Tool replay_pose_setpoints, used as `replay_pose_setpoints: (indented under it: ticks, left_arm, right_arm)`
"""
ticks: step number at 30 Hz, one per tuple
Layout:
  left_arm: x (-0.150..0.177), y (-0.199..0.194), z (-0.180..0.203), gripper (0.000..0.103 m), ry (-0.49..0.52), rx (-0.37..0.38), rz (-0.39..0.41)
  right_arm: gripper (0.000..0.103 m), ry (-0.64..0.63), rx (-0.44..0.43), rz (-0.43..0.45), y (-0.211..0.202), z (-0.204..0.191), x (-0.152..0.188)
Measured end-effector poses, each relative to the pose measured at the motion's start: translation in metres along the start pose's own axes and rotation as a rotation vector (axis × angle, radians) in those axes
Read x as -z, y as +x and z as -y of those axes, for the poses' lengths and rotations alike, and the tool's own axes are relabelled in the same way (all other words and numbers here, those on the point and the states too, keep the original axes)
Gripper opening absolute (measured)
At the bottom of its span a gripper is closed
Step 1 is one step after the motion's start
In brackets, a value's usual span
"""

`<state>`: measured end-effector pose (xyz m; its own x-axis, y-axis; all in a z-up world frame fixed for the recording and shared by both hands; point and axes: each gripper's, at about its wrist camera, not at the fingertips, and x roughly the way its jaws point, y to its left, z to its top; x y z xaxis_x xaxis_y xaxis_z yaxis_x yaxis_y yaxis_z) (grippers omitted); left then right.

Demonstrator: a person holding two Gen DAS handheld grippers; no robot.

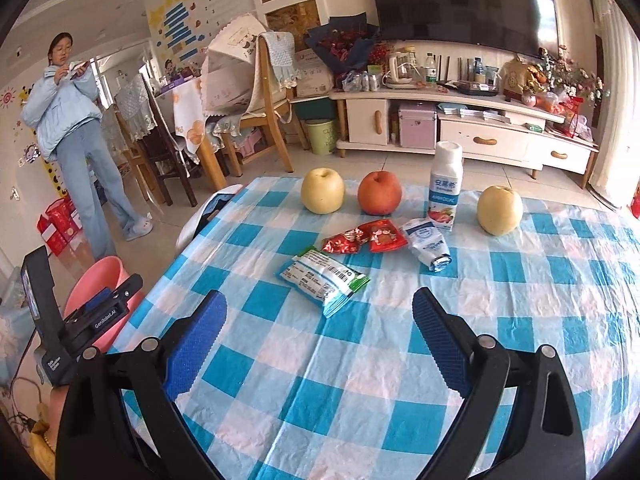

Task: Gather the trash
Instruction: 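Move both open tools back over the table toward the snack bags, then grasp the red snack bag with the left tool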

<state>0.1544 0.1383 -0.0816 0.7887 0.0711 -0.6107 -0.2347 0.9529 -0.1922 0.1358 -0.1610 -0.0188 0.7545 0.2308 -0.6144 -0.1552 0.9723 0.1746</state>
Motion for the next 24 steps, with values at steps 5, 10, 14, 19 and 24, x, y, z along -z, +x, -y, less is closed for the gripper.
replay_pose_setpoints:
  ticks: [5,10,14,19,24]
  left_arm:
    - [0.005,0.008,0.014,0.086,-0.008,0.056,-0.037]
    - [0.009,0.014,0.031,0.086,0.005,0.11,-0.06]
    - [0.014,0.019,0.049,0.086,0.039,0.163,-0.076]
    - [0.02,0.031,0.078,0.086,0.096,0.262,-0.12]
    - [0.021,0.045,0.115,0.086,0.189,0.317,-0.111]
  right_arm:
    - [0.093,0.025,0.044,0.022,-0.008,0.023,-0.004]
    - [0.093,0.074,0.089,0.039,-0.014,0.05,-0.011]
    - [0.093,0.119,0.13,0.044,-0.016,0.074,-0.014]
    - [0.093,0.163,0.152,0.027,-0.011,0.099,-0.016]
    - [0.093,0.178,0.205,-0.009,0.0,0.123,-0.013]
